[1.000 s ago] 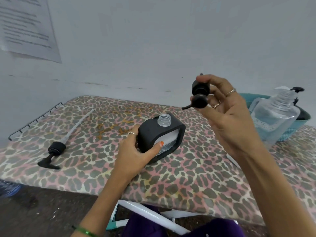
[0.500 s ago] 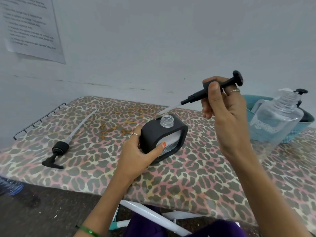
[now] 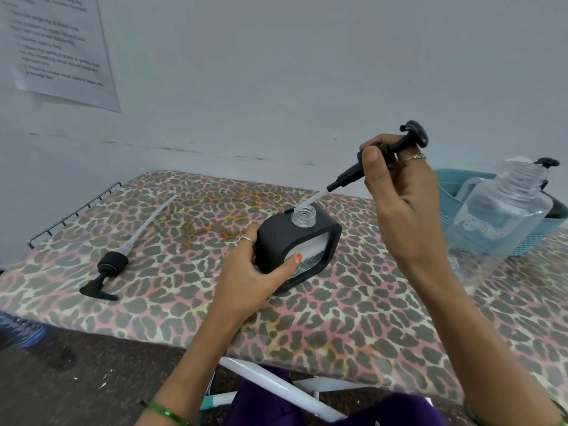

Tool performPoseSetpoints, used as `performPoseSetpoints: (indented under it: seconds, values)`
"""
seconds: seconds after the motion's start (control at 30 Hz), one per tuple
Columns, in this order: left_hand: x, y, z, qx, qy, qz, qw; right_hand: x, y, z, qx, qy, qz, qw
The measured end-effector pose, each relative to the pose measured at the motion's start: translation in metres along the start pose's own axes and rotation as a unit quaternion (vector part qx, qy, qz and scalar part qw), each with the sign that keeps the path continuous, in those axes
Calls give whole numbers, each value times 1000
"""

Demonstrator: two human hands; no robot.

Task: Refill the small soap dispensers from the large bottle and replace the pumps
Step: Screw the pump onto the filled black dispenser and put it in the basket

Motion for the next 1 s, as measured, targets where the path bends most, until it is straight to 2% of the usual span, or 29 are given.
performPoseSetpoints:
  seconds: [0.47,0.73,0.87,1.0]
  values:
    - [0,0,1,1,1,-3,1000,3,0,4,22,2,0,1000]
    - [0,0,3,-4,8,-1,1000,6,38,25,67,61,-104,990]
    - [-1,1,3,-2,7,-4,1000,4,44,29,82,65,-122,987]
    - [-1,1,3,-8,9,-3,1000,12,59,33,166,39,-199,965]
Point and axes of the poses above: each hand's wrist, its own x-axis away from the middle knuckle, its own y-axis out of the palm, z = x × y, the point moved 8 cm from there along -x, towards the middle knuckle, and after that the axes turned 3 degrees about x, right-handed, at the moved point
